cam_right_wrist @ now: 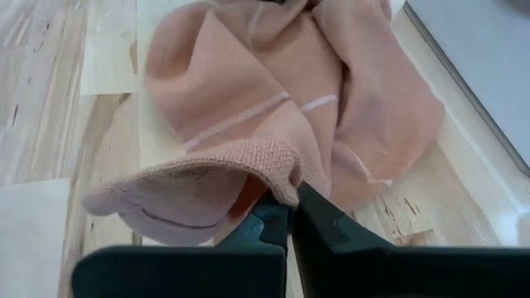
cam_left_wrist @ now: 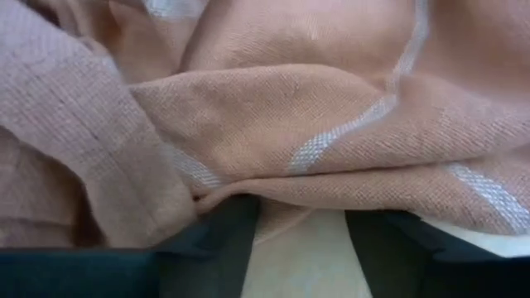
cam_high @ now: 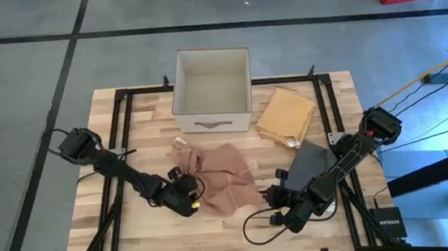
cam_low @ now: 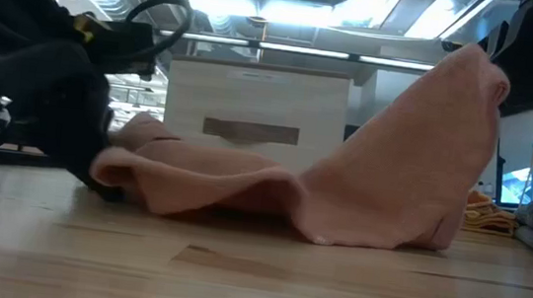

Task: Fold towel
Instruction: Fold the brown towel

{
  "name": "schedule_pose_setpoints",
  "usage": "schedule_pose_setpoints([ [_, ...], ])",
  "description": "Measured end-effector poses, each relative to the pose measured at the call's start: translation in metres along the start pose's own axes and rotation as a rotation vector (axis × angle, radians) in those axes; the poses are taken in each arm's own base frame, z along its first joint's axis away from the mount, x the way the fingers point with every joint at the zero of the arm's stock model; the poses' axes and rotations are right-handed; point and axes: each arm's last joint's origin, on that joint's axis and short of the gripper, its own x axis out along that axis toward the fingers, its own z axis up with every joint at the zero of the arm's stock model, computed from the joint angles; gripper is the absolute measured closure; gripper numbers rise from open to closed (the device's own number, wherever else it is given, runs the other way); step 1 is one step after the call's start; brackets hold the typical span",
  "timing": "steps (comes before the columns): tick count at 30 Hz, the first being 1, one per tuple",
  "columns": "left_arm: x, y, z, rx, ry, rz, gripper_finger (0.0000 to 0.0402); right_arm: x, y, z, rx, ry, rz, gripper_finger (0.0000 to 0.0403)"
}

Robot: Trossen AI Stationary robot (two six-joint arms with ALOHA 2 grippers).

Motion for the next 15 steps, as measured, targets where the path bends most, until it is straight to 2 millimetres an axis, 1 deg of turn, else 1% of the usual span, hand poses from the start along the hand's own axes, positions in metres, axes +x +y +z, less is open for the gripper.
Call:
schedule_pose_setpoints([
  [2,0.004,-0.001,-0.002,0.037,0.002,0.014,0.0264,0.0,0.0,0.0,-0.001,0.0,0.0,0.0394],
  [4,0.003,-0.002,-0.004,0.057,0.001,0.016,0.0322,0.0,0.0,0.0,-0.013,0.0,0.0,0.0394],
  [5,0.002,-0.003,-0.004,0.062,0.006,0.013,0.0354,0.0,0.0,0.0,-0.021,0.0,0.0,0.0394],
  [6,-0.003,-0.005,-0.001,0.065,0.016,-0.003,0.0377,0.0,0.0,0.0,-0.022,-0.001,0.0,0.0394],
  [7,-0.009,-0.008,0.001,0.065,0.039,-0.027,0.0387,0.0,0.0,0.001,-0.021,-0.001,0.001,0.0394],
  [8,-0.017,-0.012,0.004,0.063,0.071,-0.052,0.0388,-0.001,0.001,0.002,-0.02,-0.003,0.002,0.0394],
  [10,-0.041,-0.023,0.014,0.072,0.148,-0.14,0.0388,-0.002,0.002,0.006,-0.019,-0.008,0.007,0.0394],
  [12,-0.076,-0.036,0.033,0.049,0.217,-0.292,0.0396,-0.007,0.003,0.014,-0.042,0.0,0.01,0.0394],
  [15,-0.123,-0.044,0.053,0.033,0.318,-0.446,0.0396,-0.019,0.001,0.03,-0.067,0.023,0.0,0.0394],
])
